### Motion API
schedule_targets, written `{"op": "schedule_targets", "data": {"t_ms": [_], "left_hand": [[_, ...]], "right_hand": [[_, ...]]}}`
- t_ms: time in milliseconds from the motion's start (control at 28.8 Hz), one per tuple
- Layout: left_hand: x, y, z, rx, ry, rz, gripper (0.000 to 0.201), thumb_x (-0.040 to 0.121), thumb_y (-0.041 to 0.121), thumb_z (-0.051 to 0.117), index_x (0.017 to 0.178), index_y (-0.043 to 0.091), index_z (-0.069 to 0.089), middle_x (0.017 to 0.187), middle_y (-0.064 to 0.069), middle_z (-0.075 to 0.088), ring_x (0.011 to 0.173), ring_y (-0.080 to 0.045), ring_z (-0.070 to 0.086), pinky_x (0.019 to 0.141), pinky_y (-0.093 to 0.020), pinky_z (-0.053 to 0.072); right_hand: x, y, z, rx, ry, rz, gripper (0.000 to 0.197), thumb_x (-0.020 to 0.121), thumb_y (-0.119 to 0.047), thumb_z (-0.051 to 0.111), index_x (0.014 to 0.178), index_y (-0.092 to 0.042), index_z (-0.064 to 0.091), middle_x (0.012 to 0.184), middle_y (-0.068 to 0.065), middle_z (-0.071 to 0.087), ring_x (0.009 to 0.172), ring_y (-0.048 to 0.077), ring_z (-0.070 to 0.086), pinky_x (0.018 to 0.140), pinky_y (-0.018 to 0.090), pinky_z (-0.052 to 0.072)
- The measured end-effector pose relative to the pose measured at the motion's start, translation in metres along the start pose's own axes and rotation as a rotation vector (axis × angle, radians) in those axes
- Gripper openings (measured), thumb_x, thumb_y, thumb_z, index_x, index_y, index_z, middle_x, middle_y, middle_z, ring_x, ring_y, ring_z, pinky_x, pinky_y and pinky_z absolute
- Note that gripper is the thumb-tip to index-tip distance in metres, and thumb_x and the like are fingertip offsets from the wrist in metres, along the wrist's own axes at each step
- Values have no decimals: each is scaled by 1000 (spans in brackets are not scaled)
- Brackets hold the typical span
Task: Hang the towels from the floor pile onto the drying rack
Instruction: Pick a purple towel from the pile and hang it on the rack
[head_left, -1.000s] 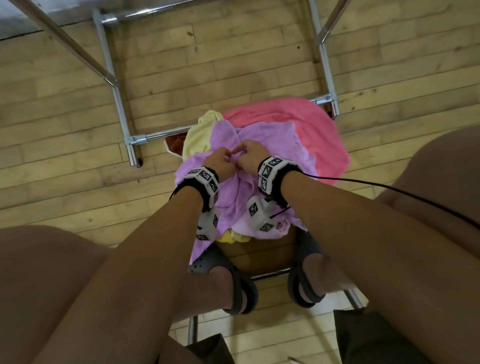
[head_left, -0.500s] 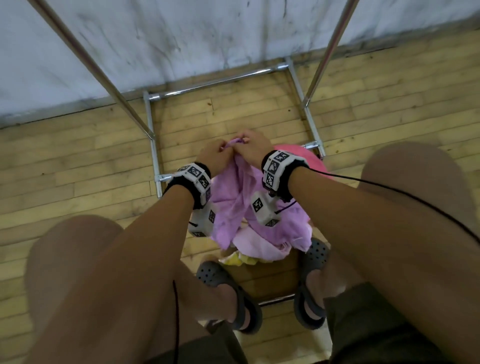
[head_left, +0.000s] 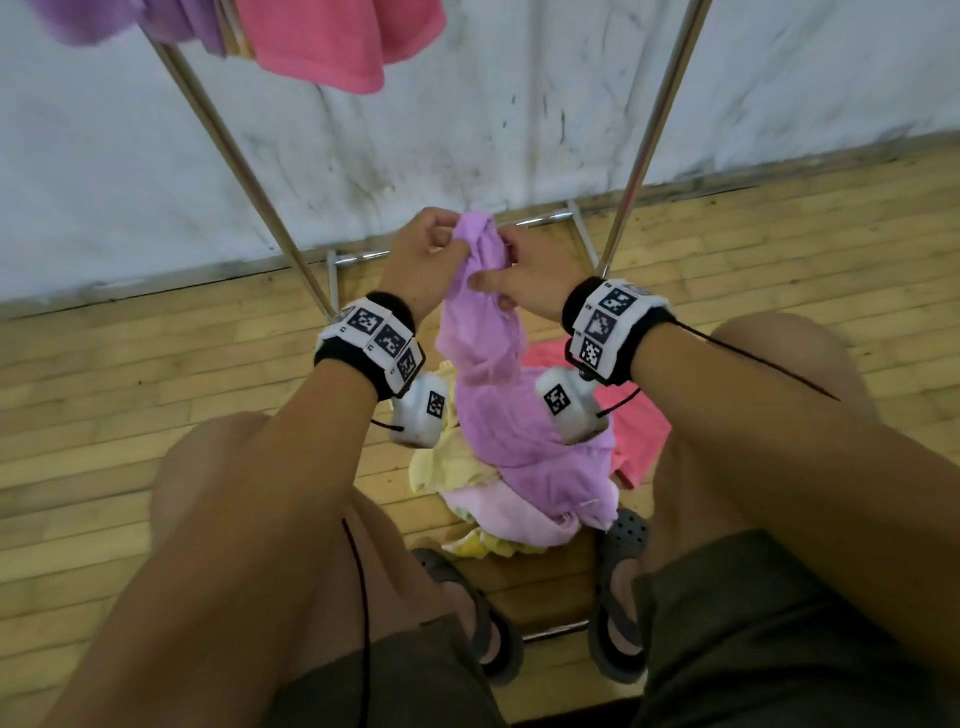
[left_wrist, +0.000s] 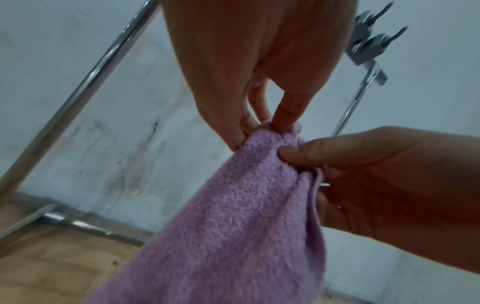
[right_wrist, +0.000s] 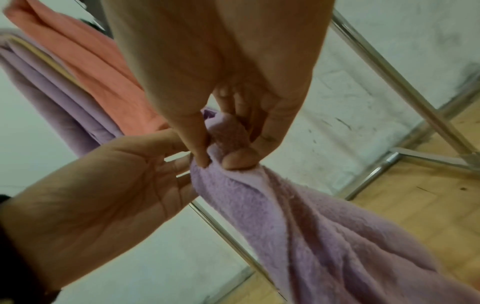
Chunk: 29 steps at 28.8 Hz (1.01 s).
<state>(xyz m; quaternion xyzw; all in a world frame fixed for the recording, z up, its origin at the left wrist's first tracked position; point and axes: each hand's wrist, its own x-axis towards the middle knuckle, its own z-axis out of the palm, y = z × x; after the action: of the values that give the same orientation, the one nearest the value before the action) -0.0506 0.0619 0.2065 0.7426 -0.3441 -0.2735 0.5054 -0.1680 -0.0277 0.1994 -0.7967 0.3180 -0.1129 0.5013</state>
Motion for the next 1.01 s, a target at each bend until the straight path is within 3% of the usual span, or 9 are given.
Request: {"op": "schedule_targets", "data": {"t_ms": [104,174,278,347,417,555,694,903,1007], "left_hand": [[-7,19,-6,-87,47,108,19,90,5,60,104,18,58,85,4,64,76,-6,60,64,-16,46],[-12,26,-9,-136,44,132,17,90,12,65,105,17,58,87,4,65,80,-8,62,70,-18,48],[-18,20,-9,-93,-103,57,31,82,29,75,105,13,63,97,0,69,91,-13,65,81,-29,53],[-21,13,-7,18,-232,10,50,72,41,79,113,19,63,110,2,70,102,-14,66,90,-35,54],[-23,9,-4,123,-277,20,56,71,40,79,123,26,61,116,8,69,109,-13,64,96,-41,53],[-18,10,1,88,-173,34,38,82,27,74,118,18,66,109,3,72,101,-15,68,93,-45,55],[-12,10,0,-79,-19,-13,34,84,32,74,113,15,67,104,2,74,97,-16,71,85,-39,59],[-8,11,-3,-237,2,-80,33,93,30,63,123,15,62,113,-1,72,103,-18,70,89,-42,58],[-5,10,-4,-224,0,-110,53,82,22,70,131,11,52,120,-4,67,108,-19,66,93,-44,56]], "right_hand": [[-6,-17,-16,18,74,-58,29,79,-21,73,102,-11,60,92,5,69,80,27,70,73,44,59],[-9,-20,-25,54,141,-78,27,79,-22,72,99,-9,59,90,8,69,81,31,70,74,51,58],[-15,-17,-30,271,183,-48,28,86,-15,69,107,1,59,95,20,68,81,34,69,69,46,60],[-19,-15,-29,373,208,-29,25,90,-10,65,110,3,59,96,21,68,78,27,68,65,36,57],[-18,-15,-27,401,205,-16,21,92,-10,63,111,-1,60,94,18,69,78,25,69,66,34,58],[-14,-13,-25,290,185,-13,28,86,-24,70,107,-8,59,93,10,71,86,32,71,79,51,59],[-14,-11,-23,163,54,40,44,88,-44,69,101,-2,63,99,13,72,93,31,70,85,55,56],[-13,-9,-27,167,-5,7,27,92,-20,64,111,-1,66,105,17,72,98,35,69,88,54,56],[-9,-6,-27,228,79,1,23,94,-18,59,110,-2,65,104,18,71,95,36,69,87,55,56]]}}
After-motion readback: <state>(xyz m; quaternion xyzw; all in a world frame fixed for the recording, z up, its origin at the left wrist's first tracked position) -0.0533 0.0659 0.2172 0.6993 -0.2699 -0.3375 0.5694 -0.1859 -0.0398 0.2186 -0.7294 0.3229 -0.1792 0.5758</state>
